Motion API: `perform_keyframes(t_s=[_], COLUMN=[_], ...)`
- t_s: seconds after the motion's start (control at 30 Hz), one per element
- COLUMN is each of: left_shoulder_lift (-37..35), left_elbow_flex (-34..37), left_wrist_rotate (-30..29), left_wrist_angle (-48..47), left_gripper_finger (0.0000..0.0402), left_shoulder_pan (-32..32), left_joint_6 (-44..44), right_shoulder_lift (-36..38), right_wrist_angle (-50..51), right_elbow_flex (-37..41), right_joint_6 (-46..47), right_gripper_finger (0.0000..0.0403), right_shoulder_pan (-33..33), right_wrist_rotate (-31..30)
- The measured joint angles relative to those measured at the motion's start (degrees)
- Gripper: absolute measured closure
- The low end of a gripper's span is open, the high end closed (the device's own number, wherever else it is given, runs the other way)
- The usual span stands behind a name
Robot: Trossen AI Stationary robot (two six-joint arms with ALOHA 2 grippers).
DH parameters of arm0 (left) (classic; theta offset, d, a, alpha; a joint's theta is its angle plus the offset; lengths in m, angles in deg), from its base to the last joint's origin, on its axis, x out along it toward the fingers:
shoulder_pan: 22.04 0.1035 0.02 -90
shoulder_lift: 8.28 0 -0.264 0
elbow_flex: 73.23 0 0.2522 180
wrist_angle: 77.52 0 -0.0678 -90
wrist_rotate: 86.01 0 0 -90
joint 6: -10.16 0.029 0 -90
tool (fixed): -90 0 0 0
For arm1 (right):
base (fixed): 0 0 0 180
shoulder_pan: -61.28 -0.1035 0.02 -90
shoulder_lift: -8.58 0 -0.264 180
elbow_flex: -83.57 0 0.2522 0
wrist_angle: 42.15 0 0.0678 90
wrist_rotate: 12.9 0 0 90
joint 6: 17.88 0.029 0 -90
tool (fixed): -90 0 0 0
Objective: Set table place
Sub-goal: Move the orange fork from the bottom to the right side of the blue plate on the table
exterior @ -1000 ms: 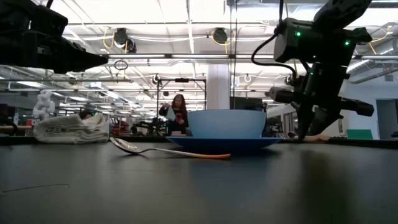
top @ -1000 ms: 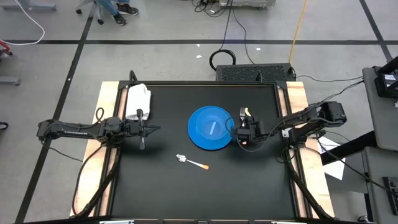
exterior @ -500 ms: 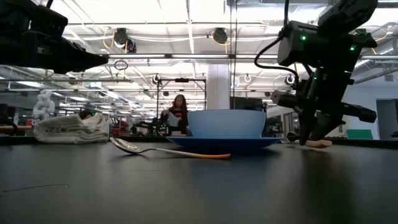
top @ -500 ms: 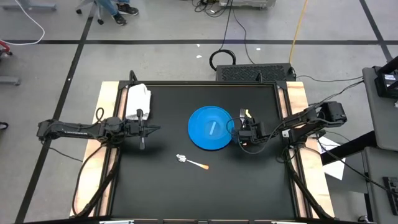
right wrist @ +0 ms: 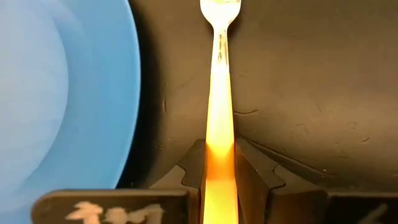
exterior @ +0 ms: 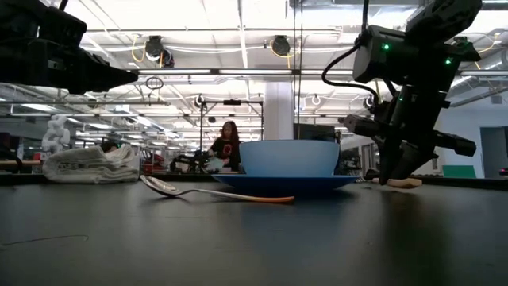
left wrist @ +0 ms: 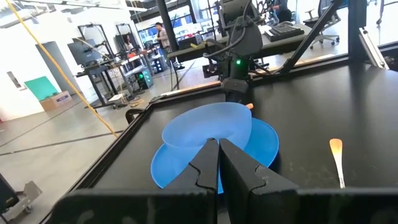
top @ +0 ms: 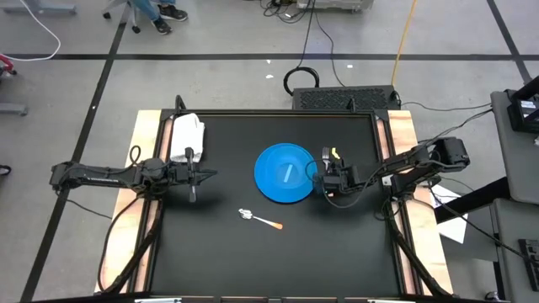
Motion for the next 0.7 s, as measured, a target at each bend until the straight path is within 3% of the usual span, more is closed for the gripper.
perform_keyframes(t_s=[0.7], left_shoulder_lift=[0.01], left_elbow_flex=[0.0], left_wrist_rotate=[0.05], left_wrist_angle=[0.02], left_gripper_finger=[0.0382], left_shoulder_pan=[0.02], left_joint_6=[0.27], right_shoulder_lift=[0.19], right_wrist_angle=[-7.25], right_elbow_flex=[4.46], right_joint_6=[0.6], right_gripper_finger=[0.0357], right_shoulder_pan=[-0.09], right_wrist_rotate=[-0.42])
